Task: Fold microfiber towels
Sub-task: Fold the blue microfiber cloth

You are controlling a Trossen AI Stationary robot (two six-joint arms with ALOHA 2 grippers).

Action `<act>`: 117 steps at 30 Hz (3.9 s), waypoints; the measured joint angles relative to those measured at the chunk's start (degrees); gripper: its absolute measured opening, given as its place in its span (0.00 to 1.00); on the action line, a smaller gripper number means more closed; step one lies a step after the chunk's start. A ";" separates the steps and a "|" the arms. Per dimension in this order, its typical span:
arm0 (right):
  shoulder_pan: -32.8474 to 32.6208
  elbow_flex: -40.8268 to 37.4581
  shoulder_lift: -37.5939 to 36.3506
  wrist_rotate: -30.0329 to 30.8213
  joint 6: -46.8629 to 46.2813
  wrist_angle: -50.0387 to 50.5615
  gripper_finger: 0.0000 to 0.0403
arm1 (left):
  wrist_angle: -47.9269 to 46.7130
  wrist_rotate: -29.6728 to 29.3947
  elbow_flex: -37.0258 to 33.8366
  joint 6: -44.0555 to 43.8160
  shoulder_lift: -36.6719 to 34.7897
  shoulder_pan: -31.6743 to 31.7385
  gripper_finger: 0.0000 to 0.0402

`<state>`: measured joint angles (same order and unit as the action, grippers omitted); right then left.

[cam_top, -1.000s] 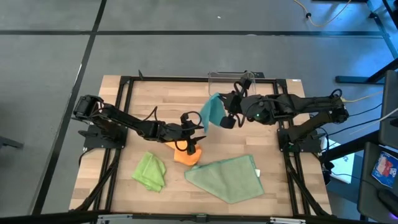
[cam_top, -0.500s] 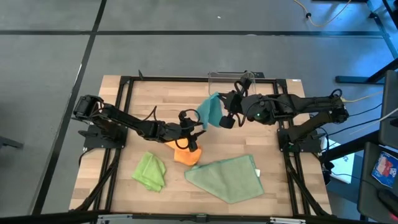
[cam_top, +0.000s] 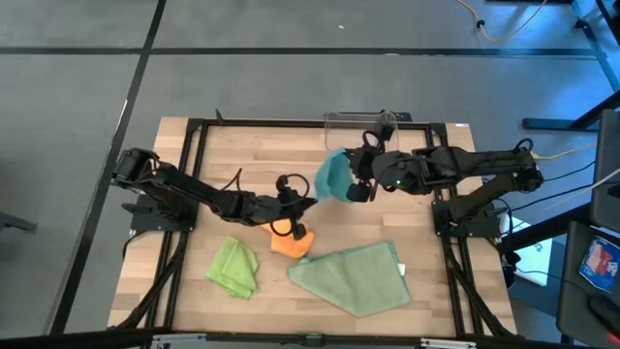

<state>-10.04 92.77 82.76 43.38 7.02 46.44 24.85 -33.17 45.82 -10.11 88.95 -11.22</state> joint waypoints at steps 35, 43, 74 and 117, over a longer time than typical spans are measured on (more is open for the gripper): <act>-0.04 0.00 -0.04 -9.29 -16.94 32.78 0.01 | -17.25 -18.71 5.79 13.86 -22.41 -1.44 0.00; -0.02 0.00 -0.04 -23.72 -18.95 31.80 0.01 | -23.78 -18.66 5.79 5.67 -22.32 -1.44 0.00; -1.07 0.44 -0.04 -39.39 -14.26 30.79 0.01 | -17.57 6.74 5.79 1.62 -22.58 -1.39 0.00; -7.82 -12.98 -9.78 -36.42 -34.81 40.54 0.01 | -22.30 23.52 23.02 -2.98 -3.99 -0.41 0.00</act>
<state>-17.87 79.79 72.99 6.95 -27.79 86.98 2.55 -9.65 68.84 -13.09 84.97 -11.64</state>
